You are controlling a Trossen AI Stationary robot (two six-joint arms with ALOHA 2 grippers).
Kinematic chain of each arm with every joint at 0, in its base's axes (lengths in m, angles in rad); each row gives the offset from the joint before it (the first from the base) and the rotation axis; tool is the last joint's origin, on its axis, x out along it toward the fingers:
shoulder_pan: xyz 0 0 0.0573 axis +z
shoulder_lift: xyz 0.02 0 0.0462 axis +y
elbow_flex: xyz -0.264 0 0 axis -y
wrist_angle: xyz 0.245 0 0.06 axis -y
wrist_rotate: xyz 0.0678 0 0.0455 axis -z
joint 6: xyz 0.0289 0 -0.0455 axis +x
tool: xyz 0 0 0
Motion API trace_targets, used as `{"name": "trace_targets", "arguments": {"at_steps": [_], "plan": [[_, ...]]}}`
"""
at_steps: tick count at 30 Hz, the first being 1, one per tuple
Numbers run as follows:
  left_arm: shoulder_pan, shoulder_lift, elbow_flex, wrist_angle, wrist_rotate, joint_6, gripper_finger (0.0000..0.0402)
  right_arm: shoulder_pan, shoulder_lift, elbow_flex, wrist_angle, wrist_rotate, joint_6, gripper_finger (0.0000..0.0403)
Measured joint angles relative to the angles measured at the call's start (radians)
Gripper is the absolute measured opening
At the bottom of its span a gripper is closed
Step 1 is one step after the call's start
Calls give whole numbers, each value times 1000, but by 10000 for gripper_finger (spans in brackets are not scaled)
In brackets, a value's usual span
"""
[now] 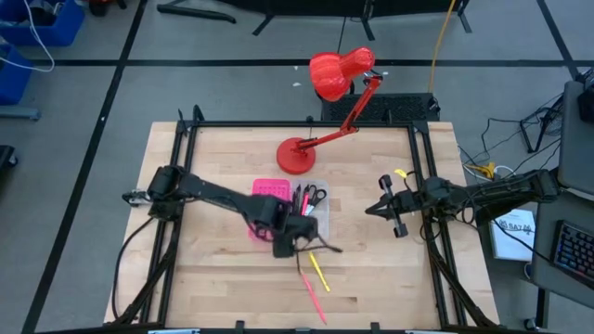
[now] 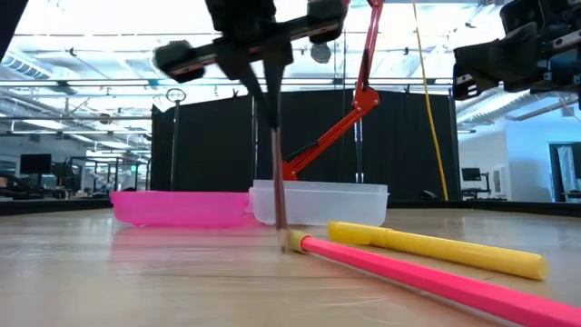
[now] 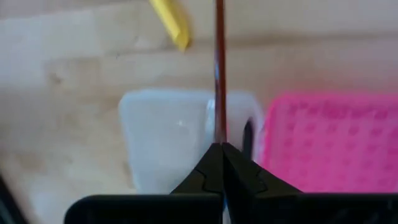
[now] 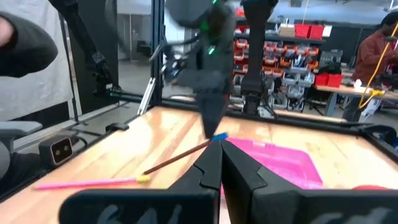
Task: Pick & place school supplies into a supply box
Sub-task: Put the brown pencil into the supply box
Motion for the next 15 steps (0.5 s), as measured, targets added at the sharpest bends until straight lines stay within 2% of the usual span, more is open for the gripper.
{"name": "trace_targets", "arguments": {"at_steps": [7,15], "plan": [[105,-1,17,17,-6,169,3,0,0,0,-29,0,19,0],[279,-2,16,65,47,295,3,0,2,-1,-45,0,44,0]]}}
